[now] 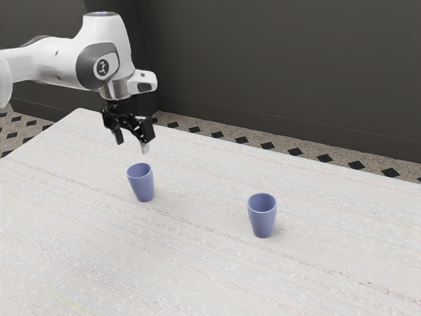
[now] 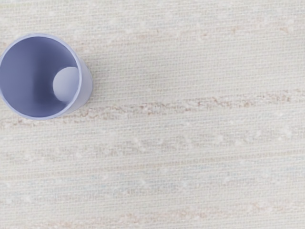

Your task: Place the left cup onto the right cup

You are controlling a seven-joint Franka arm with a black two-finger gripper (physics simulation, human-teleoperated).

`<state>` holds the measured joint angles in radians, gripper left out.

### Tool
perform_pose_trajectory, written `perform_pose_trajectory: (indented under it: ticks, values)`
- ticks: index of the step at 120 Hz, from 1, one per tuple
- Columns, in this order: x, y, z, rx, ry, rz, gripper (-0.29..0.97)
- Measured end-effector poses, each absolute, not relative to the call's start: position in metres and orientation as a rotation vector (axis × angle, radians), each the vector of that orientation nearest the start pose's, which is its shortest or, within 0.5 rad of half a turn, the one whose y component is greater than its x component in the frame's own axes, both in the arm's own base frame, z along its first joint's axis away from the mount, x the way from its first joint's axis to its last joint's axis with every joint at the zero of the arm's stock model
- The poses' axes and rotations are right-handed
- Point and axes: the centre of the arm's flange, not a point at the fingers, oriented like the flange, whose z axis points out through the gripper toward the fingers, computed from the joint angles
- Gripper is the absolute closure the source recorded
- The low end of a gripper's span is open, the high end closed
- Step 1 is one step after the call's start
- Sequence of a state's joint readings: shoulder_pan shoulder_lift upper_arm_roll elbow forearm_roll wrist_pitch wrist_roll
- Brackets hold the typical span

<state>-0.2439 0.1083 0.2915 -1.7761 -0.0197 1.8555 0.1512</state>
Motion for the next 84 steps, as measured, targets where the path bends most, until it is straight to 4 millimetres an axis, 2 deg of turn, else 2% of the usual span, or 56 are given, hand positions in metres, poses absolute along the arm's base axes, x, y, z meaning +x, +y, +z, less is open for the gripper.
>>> perform_pose_trajectory:
  ticks: [19,34,72,84]
  values:
    - [0.606,0.020,0.468,-3.127,0.160,0.045,0.00]
    - [0.615,0.035,0.450,-3.150,0.110,0.055,0.00]
    - [0.631,0.035,0.416,-3.148,0.126,0.078,0.00]
    - [0.633,0.052,0.410,-3.142,0.093,0.081,0.00]
